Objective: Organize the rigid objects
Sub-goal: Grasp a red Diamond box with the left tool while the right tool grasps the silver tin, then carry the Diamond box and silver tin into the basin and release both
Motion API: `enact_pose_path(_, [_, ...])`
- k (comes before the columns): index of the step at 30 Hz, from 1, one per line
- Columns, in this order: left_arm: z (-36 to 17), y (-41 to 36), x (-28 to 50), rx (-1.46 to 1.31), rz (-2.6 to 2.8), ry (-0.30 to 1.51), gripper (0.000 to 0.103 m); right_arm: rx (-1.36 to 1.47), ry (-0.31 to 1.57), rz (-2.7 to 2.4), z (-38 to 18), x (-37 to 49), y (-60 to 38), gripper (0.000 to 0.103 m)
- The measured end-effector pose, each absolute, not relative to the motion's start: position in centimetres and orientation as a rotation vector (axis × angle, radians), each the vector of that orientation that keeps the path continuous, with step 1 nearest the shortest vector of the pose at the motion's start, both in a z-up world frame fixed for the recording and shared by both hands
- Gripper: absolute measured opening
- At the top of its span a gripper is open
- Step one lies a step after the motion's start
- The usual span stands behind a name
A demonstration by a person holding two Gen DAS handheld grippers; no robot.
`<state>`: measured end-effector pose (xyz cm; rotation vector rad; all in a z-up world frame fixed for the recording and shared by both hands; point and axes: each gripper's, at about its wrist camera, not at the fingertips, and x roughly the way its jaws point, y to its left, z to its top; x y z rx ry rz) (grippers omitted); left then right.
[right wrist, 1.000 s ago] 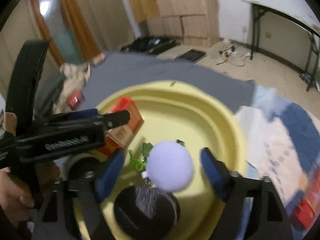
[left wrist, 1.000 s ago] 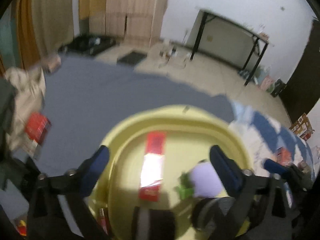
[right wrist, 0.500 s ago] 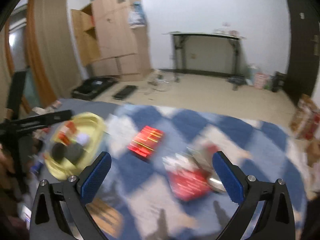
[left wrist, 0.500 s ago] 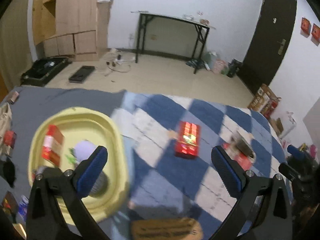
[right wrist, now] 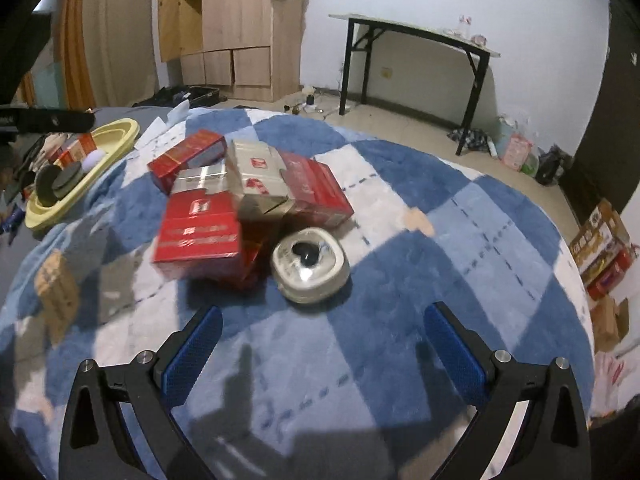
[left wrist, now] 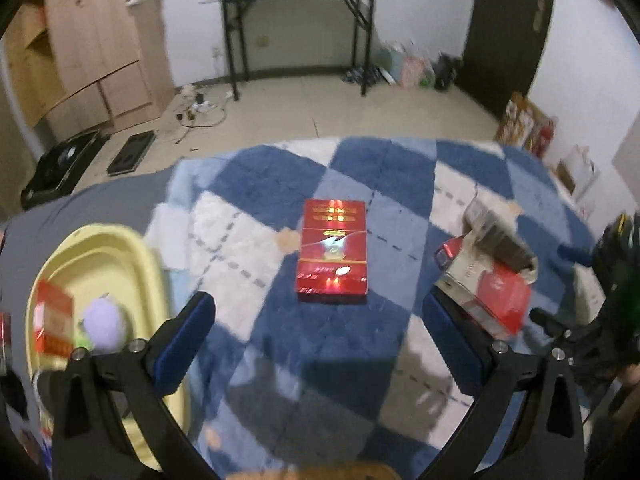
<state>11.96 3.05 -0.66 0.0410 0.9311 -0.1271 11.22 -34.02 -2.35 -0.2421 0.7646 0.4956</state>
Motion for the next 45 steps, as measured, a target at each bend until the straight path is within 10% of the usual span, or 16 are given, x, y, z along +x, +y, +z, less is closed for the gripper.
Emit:
enact_pose_path(11, [-6.9,1.4,18.9,-0.018,-0.176,0.983,0.095,-0.227,0.720,0.575,-7.0,17.1,-32.0,0.097])
enact_pose_path(17, [-7.3,1.0,18.8,-0.026,-0.172,0.959,0.057,-0.161,0.727,0.648,-7.4,17.5,-32.9,0.069])
enact_pose_path(23, [-6.9,0.7,18.3,-0.009,-0.191,0.974,0.057,-0.283,0.753,0.673,-8.3,16.9,-30.8,0.069])
enact_pose_path(26, [-6.4,0.6,17.1,0.001,-0.182,0.965,0.057,-0.328,0.731,0.656,-8.3,16.8,-30.2,0.049])
enact_pose_path(45, [7.8,11.5,3.0,-0.041,-0.072,0.812,0.057,-0.254,0.583,0.587,3.9,8.4,-31.8,0.049])
